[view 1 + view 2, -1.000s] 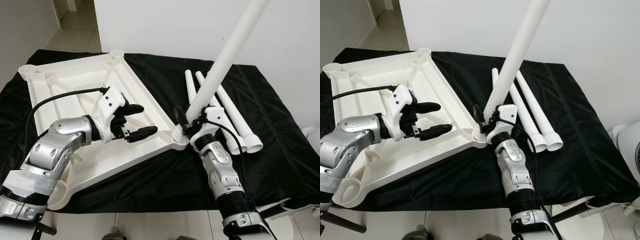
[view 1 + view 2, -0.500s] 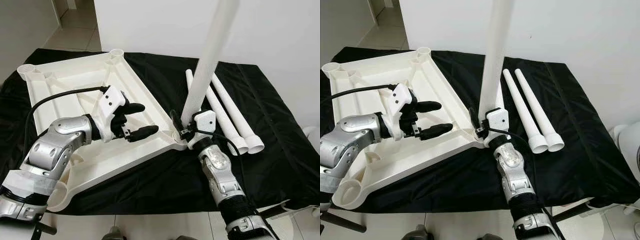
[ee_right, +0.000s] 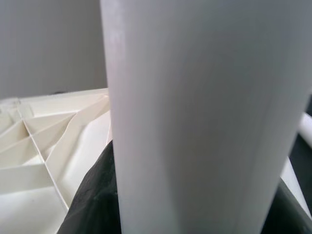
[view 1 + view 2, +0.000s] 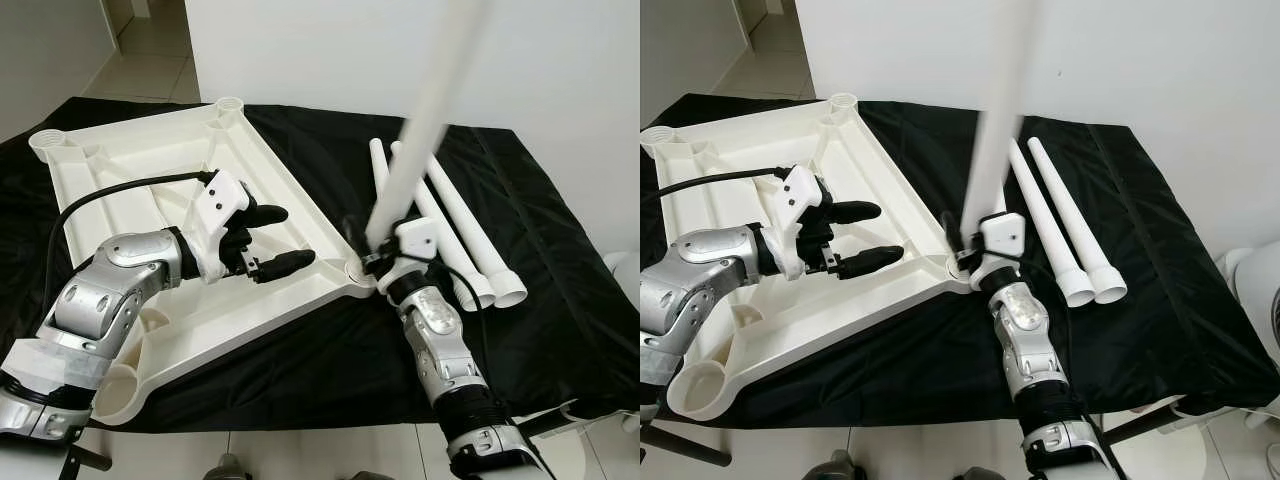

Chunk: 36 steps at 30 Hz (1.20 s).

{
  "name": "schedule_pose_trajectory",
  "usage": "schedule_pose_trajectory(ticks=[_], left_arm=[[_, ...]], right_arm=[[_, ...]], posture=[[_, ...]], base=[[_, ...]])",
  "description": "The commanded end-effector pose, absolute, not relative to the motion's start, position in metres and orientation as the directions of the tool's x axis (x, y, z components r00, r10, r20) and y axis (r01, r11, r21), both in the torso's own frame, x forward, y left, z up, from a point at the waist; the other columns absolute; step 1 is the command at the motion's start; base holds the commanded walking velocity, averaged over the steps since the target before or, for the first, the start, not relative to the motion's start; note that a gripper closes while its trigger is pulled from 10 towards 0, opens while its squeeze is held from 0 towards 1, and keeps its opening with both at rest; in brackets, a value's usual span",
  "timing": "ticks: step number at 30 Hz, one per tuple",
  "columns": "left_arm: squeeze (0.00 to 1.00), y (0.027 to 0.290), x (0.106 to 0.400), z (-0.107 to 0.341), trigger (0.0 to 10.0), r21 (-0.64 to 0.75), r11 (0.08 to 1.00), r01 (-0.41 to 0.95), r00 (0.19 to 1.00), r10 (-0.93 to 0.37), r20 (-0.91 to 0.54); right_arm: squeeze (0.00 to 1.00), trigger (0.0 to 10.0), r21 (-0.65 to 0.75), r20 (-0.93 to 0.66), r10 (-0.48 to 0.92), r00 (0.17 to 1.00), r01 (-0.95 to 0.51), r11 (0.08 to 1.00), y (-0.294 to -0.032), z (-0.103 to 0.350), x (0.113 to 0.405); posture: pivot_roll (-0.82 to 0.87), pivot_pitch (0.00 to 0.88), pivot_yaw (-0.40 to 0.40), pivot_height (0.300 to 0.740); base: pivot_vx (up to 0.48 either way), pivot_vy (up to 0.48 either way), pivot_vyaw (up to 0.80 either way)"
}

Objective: Building children table

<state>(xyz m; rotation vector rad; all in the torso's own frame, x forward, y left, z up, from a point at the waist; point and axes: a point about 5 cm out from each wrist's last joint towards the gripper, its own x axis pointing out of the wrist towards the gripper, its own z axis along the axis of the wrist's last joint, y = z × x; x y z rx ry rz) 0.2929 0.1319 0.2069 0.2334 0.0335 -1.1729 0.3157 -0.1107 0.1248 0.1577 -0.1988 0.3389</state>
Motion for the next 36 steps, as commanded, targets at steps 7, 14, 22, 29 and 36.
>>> schedule_pose_trajectory(ticks=[7,14,22,29,36], left_arm=[[0.00,0.126,0.289,0.211,10.0,0.168,0.242,0.956,0.269,-0.950,-0.160],[0.00,0.127,0.302,0.224,10.0,0.219,0.312,0.924,0.338,-0.937,-0.091],[0.00,0.120,0.319,0.251,10.0,0.232,0.352,0.907,0.353,-0.935,0.038],[1.00,0.099,0.322,0.272,10.0,0.189,0.267,0.945,0.242,-0.959,0.147],[0.86,0.064,0.311,0.288,10.0,0.221,0.081,0.972,0.036,-0.979,0.199]], right_arm=[[0.00,10.0,0.173,-0.012,0.298,0.954,-0.292,0.941,-0.119,0.081,0.308],[0.00,10.0,0.085,0.068,0.381,0.922,-0.386,0.919,-0.111,0.098,0.303],[0.00,10.0,0.021,0.147,0.515,0.844,-0.524,0.852,-0.114,0.136,0.297],[0.00,10.0,-0.060,0.181,0.591,0.786,-0.591,0.804,-0.117,0.161,0.296],[0.00,10.0,-0.170,0.140,0.632,0.762,-0.610,0.774,-0.120,0.178,0.303]], posture=[[0.08,0.013,-0.055,0.740],[0.08,0.000,-0.062,0.740],[0.07,0.000,-0.064,0.740],[0.06,0.000,-0.058,0.740],[0.05,0.000,-0.043,0.740]], base=[[0.000,0.000,0.00],[0.000,0.000,0.00],[0.000,0.000,0.00],[0.000,0.000,0.00],[0.000,0.000,0.00]])
